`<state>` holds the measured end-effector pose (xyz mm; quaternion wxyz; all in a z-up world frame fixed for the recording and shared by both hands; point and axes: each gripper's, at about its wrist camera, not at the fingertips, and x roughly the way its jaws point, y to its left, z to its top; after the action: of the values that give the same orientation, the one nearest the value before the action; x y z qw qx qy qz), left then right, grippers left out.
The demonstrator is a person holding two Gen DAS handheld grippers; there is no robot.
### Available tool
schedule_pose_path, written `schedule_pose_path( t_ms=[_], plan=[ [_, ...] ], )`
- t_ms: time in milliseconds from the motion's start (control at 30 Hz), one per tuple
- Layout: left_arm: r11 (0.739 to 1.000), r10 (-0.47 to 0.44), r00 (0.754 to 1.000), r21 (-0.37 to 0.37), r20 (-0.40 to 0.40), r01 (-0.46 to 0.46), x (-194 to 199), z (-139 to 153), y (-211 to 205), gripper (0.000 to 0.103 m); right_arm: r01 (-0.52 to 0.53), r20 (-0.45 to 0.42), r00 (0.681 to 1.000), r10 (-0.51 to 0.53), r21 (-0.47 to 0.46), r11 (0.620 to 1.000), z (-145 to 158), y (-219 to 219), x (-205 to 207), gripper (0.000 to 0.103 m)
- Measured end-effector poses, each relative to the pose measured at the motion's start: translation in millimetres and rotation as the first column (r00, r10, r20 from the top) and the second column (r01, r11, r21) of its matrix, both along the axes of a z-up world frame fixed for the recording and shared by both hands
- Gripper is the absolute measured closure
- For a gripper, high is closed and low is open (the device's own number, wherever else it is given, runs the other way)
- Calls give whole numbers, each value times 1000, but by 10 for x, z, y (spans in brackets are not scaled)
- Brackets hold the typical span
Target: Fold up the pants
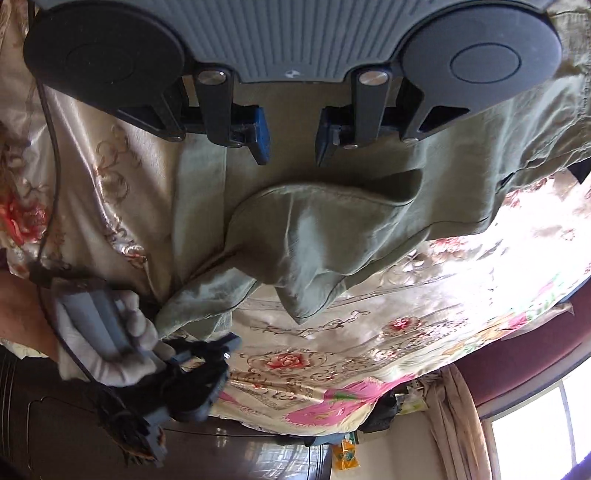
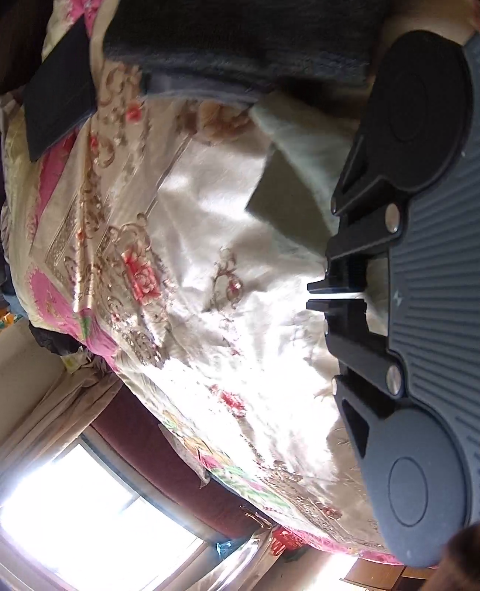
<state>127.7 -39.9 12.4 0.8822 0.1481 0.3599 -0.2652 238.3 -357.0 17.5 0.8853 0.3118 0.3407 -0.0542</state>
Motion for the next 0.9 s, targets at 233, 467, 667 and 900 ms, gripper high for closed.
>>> schedule_pose_path(
  t_ms=[233,467,667,900],
  plan=[
    [998,-59,998,-18,-26,59,-60,-106,-184,61,-113,-1,994,114,-125,986,488,60,-38,66],
    [998,-64,998,16,-17,64,-154,-202,-258,60,6,-150,989,-13,-47,999,-114,-132,-723,46],
    [997,-73,997,34,-4,73,-91,-225,-393,58,59,-98,994,-54,48,997,-231,-160,-578,85],
    [996,-86,996,15,9,86,58,-198,-568,58,1,54,999,2,-57,998,390,-65,22,100]
  ],
)
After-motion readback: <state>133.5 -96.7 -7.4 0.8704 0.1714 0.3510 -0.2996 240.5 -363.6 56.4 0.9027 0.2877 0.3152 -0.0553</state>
